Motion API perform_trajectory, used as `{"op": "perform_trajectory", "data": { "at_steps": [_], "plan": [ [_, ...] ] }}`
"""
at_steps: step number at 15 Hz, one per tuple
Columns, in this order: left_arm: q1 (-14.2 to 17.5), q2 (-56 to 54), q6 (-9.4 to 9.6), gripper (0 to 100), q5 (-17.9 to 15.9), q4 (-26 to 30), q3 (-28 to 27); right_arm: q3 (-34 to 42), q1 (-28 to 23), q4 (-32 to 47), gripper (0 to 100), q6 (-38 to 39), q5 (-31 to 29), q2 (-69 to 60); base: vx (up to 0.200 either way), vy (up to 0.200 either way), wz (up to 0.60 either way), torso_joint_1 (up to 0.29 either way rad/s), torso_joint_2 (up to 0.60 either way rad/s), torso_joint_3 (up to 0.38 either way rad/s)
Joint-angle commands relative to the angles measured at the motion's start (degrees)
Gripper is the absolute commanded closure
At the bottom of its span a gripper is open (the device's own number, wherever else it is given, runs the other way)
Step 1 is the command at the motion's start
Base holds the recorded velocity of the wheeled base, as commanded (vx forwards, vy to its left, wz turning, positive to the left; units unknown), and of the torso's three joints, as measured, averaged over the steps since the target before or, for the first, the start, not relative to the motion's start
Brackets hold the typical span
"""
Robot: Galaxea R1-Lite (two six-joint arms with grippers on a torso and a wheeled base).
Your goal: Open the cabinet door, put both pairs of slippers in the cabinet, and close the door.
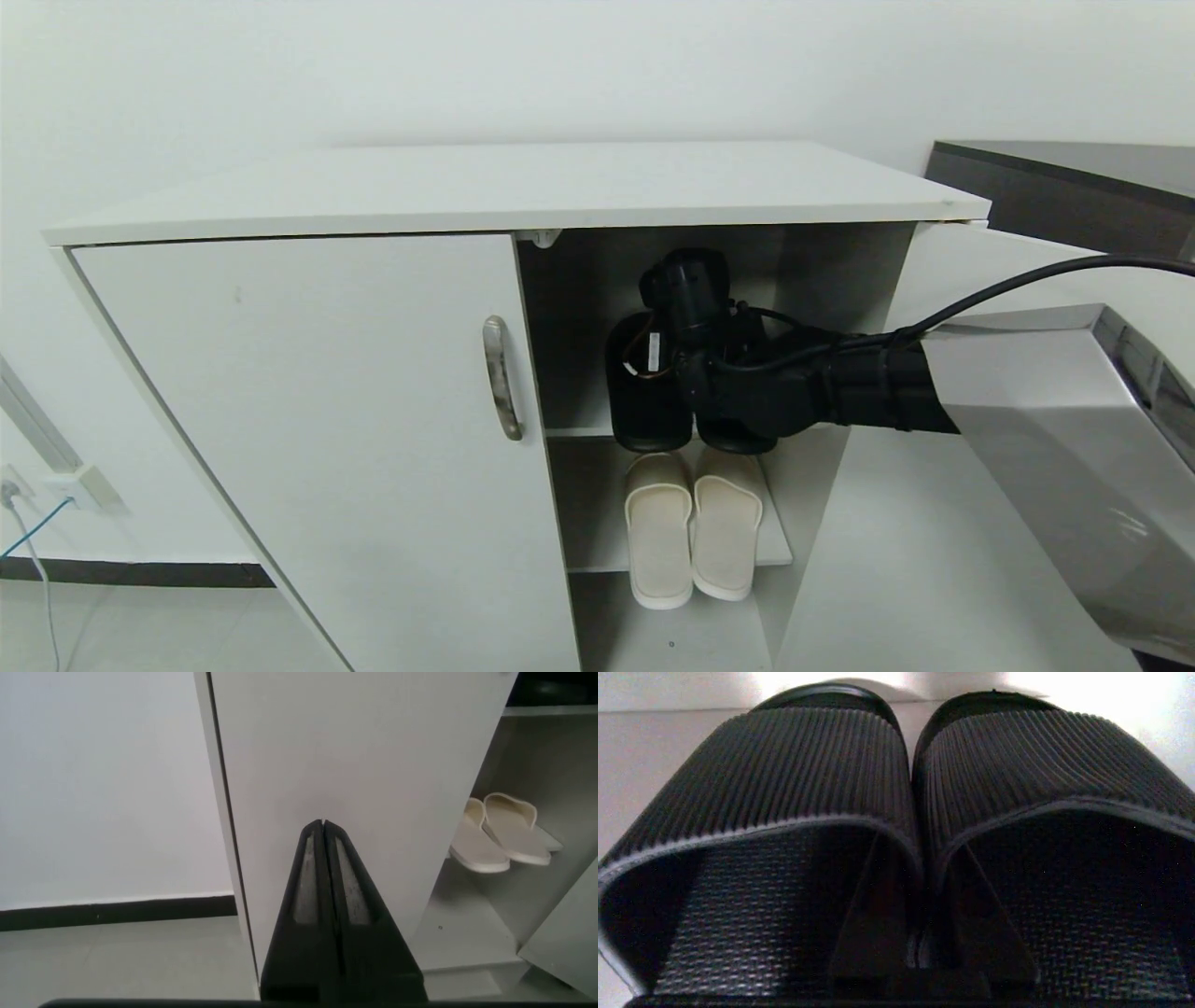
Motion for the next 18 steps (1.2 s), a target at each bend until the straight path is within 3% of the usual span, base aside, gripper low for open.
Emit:
{"op": "perform_trajectory", "data": {
  "at_steps": [1,5,7,15,18],
  "plan": [
    [0.0,0.1,-0.06,100,0.0,0.0,0.0,1.8,0.3,-0.1,0,0.0,-0.1,-1.7,0.0,0.0,0.0,0.0,0.0,0.0],
    [0.1,0.1,-0.06,100,0.0,0.0,0.0,10.6,2.4,-2.2,0,0.1,-0.7,-7.5,0.0,0.0,0.0,0.0,0.0,0.0],
    [0.1,0.1,-0.15,100,0.0,0.0,0.0,20.2,4.7,-6.1,0,0.1,-0.9,-12.7,0.0,0.0,0.0,0.0,0.0,0.0],
    [0.0,0.1,-0.15,100,-0.1,0.0,0.0,50.6,10.5,-27.0,0,-2.0,1.2,-28.0,0.0,0.0,0.0,0.0,0.0,0.0],
    [0.0,0.1,-0.15,100,-0.1,0.0,0.0,54.6,11.0,-33.8,0,-7.0,2.9,-29.2,0.0,0.0,0.0,0.0,0.0,0.0]
  ]
}}
